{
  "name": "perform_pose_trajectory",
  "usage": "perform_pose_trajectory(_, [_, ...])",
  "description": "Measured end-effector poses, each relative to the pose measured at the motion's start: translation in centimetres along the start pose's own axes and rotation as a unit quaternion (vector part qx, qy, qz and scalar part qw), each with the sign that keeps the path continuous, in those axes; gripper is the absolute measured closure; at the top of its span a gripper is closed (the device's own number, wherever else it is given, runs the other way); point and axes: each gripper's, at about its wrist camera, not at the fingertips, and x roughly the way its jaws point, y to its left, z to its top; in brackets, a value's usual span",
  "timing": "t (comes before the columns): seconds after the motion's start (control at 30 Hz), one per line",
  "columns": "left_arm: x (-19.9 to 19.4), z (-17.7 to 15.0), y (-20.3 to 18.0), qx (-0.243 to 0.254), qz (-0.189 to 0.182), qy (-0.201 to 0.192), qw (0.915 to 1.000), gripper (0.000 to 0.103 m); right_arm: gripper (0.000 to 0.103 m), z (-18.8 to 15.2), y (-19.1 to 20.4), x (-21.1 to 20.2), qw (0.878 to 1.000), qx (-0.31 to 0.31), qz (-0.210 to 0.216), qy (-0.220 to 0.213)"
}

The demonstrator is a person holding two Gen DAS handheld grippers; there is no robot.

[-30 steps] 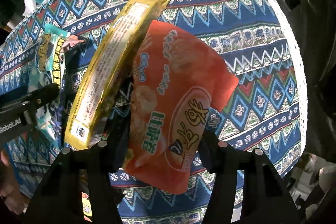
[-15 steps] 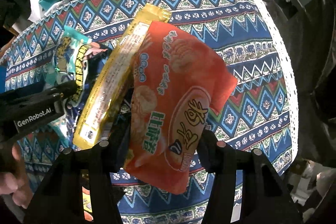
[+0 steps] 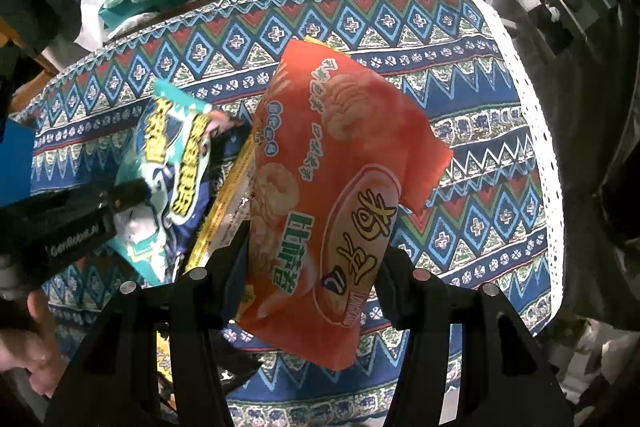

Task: Organize snacks
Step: 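Grasp the teal bag with the left tool, then lift the teal bag with the left tool while the right tool carries the red-orange bag toward the box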

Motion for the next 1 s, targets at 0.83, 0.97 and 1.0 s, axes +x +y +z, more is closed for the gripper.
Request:
perform_pose_trajectory(0.83, [-3.5, -3.3, -0.6, 0.046, 0.057, -0.048, 0.9962, 0.014, 0.048, -0.9, 2.1, -1.3, 0.999, -0.02, 0.028, -0.017])
perform_pose_trajectory(0.97, [-3.0, -3.6, 0.5, 0.031, 0.075, -0.042, 0.9958, 0.014, 0.048, -0.9, 2.1, -1.2, 0.999, -0.021, 0.027, -0.016])
perform_pose_trajectory(1.0, [-2.7, -3.6, 0.7, 0.023, 0.076, -0.04, 0.9961, 0.014, 0.048, -0.8, 2.1, -1.1, 0.999, -0.021, 0.027, -0.016])
